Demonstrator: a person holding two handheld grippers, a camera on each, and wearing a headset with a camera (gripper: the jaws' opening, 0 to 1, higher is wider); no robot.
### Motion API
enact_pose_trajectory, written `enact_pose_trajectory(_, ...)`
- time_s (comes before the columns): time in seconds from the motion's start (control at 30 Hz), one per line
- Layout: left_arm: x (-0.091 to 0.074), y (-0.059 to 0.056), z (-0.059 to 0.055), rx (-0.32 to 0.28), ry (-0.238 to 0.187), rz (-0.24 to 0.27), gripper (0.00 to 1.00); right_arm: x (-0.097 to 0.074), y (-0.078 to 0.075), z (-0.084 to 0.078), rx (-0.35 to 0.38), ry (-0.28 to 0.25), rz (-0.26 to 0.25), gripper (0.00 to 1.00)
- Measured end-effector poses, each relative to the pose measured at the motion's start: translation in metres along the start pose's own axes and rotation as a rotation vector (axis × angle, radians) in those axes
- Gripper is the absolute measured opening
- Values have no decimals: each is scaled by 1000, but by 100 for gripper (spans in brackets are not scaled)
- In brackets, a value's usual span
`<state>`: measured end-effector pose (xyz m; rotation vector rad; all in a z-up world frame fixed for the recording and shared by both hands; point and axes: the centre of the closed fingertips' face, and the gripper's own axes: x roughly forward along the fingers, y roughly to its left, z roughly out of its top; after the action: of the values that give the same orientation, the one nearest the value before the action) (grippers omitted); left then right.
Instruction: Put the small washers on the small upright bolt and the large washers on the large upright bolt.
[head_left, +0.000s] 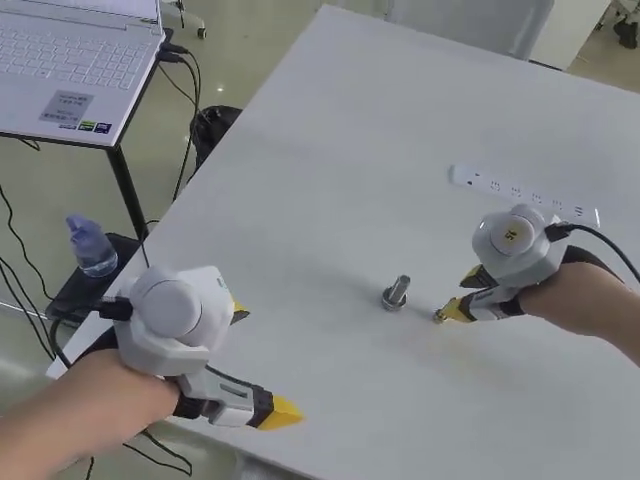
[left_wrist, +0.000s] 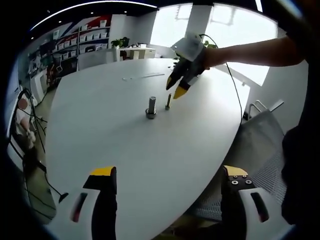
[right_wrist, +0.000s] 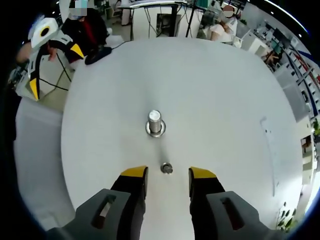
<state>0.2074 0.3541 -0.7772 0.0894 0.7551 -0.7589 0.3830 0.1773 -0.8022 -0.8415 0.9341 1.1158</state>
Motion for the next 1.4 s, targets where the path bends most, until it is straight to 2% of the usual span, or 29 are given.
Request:
enact_pose_trajectory(0.1,-1,0,2,-5,-10,2,87,-6,6,3,3,-33,23,38)
enact_pose_trajectory(0.17,0,0,2,-5,-8,4,87,-11,6,2,-2,-46,18,40)
enact_pose_trajectory(0.2,0,0,2,-3,-7,5,88,-13,7,3,8,-61,25,41)
enact_pose_trajectory(0.23,1,-1,2,-1,-8,5,88,-17,8,7,23,-98,36,42)
enact_pose_trajectory(0.37,1,-4,3,-4,-9,6,89,-31,6,4,33,-134,19,45)
enact_pose_trajectory(0.4,2,-5,4,-2,-15,6,89,-37,6,7,38,-172,13,45)
enact_pose_trajectory(0.53,3,-9,7,-3,-28,9,90,-55,5,4,73,-235,-6,47)
enact_pose_trajectory(0.57,3,-9,9,-4,-35,12,90,-61,6,7,77,-279,-10,48)
enact_pose_trajectory(0.6,3,-10,10,-7,-36,12,90,-65,7,6,88,-296,-13,50)
enact_pose_trajectory(0.77,6,-14,14,-8,-48,18,91,-86,13,2,170,-405,-35,54)
enact_pose_trajectory(0.97,4,-18,19,-17,-68,29,92,-107,22,-6,268,-521,-60,61)
enact_pose_trajectory(1.2,2,-22,21,-31,-83,40,92,-120,36,-24,354,-601,-80,67)
enact_pose_trajectory(1.23,1,-22,22,-32,-84,42,92,-124,36,-26,392,-638,-83,69)
enact_pose_trajectory(1.27,1,-22,22,-32,-83,44,92,-125,40,-29,408,-650,-72,71)
enact_pose_trajectory(1.33,-3,-23,23,-34,-86,53,92,-128,43,-39,409,-653,-92,76)
enact_pose_trajectory(1.4,-5,-23,24,-40,-94,59,92,-131,50,-45,420,-661,-89,78)
